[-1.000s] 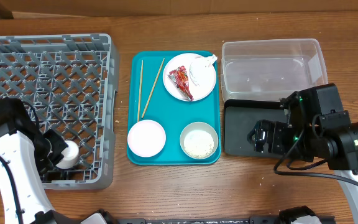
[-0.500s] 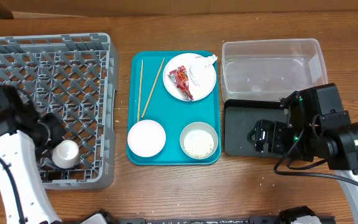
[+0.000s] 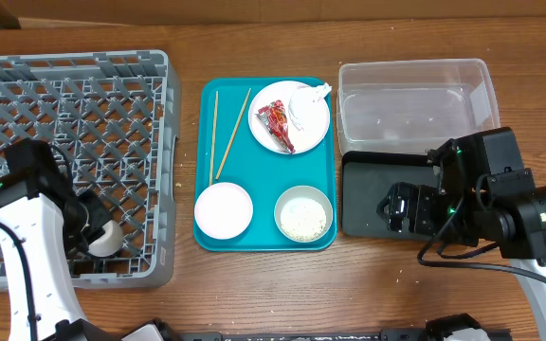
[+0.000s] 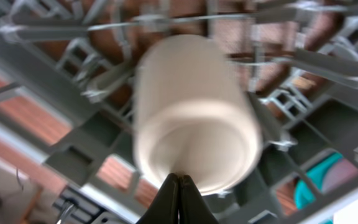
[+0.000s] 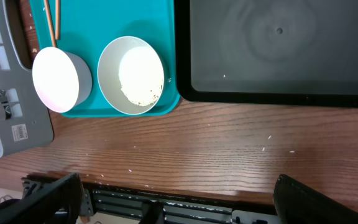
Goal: Sort waste into correct bins and load items into the dishwasher
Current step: 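Lower the cup upside down into the rack and open the left gripper, then reach the right gripper to the red wrapper on the white plate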
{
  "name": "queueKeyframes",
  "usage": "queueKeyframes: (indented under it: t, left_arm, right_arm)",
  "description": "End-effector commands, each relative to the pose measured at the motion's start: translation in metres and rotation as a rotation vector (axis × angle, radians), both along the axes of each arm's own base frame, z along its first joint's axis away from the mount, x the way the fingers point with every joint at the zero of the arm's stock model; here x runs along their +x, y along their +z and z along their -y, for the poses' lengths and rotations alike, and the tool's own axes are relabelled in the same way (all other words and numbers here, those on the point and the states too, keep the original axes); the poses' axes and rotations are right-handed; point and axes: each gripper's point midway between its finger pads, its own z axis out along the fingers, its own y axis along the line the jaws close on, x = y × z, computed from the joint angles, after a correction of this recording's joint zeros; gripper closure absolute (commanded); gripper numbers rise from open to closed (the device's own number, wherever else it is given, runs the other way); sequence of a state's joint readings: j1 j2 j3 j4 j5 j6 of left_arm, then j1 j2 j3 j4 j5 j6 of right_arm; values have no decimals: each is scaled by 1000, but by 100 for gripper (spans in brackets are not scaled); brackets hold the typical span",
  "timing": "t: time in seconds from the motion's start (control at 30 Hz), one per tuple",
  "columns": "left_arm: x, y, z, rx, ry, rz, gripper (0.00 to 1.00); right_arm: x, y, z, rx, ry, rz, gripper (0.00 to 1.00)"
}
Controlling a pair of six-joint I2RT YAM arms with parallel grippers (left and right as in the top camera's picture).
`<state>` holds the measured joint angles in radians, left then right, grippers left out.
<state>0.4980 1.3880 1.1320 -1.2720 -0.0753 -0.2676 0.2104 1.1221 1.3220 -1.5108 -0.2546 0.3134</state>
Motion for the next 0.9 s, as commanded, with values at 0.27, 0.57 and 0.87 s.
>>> queueKeyframes:
  t: [0.27, 0.57, 0.87]
  left_arm:
    - [7, 17, -11, -84, 93, 112, 93]
    - [60, 125, 66, -270, -336, 421, 79]
    - [45, 175, 181, -357, -912, 541, 65]
  right_arm:
    - [1, 3, 1, -12, 7, 21, 0]
    - [9, 7, -4, 16, 13, 56, 1]
    - [15, 19, -36, 151, 154, 106, 0]
